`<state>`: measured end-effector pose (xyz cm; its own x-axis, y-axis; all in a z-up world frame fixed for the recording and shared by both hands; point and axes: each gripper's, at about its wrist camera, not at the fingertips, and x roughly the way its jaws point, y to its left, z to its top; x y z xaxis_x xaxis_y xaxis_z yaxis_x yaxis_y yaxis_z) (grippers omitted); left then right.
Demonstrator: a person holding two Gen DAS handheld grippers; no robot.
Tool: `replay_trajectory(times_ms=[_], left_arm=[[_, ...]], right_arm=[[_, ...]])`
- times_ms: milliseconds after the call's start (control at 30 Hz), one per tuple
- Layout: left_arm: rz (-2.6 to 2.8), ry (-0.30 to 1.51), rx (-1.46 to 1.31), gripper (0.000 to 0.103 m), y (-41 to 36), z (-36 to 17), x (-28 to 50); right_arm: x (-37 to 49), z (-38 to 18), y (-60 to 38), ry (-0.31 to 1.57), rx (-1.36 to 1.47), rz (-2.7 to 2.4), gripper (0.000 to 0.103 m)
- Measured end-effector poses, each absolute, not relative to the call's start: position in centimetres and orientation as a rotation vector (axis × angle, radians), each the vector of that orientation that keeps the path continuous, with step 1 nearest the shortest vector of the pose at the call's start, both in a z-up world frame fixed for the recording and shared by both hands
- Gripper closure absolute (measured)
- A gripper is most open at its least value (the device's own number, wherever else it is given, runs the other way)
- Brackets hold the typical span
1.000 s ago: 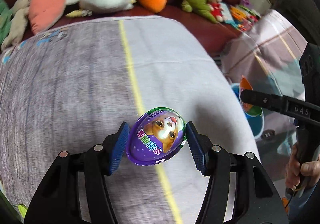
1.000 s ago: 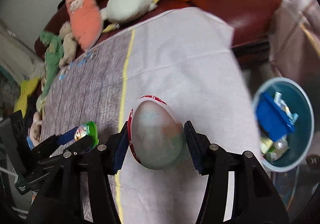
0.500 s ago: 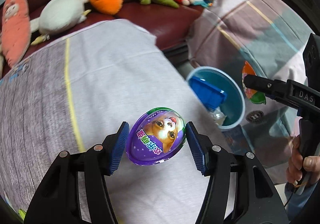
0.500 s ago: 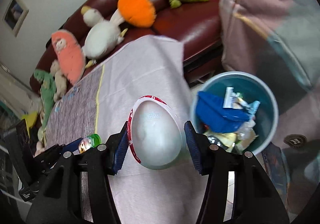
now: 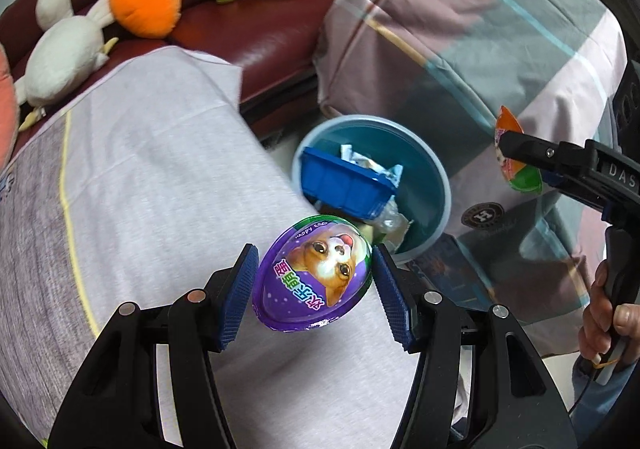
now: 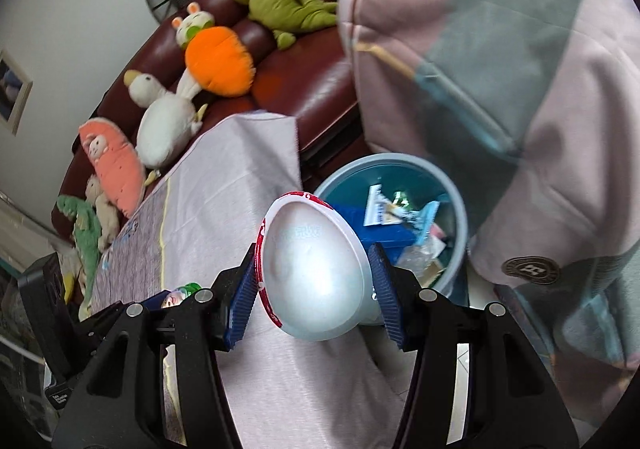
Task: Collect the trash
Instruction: 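Carry the purple egg and white capsule over the teal bin and release both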
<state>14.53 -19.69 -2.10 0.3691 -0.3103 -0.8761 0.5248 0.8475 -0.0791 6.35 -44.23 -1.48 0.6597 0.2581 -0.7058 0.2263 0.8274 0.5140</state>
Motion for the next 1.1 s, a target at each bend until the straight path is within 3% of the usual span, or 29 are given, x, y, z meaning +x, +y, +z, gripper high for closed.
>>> replay_trajectory(times_ms=[933, 1100], left_arm=[[-0.641, 1.162, 0.248, 0.043, -27.0, -6.3, 17.7], [-0.647, 1.175, 0.244, 0.043, -27.1, -6.9, 17.9]], right_arm=[[10.6, -5.3, -47.8, 0.957, 0.628, -0.030, 0.050], [10.9, -5.9, -48.1, 0.969, 0.653, -0.029, 0.042]])
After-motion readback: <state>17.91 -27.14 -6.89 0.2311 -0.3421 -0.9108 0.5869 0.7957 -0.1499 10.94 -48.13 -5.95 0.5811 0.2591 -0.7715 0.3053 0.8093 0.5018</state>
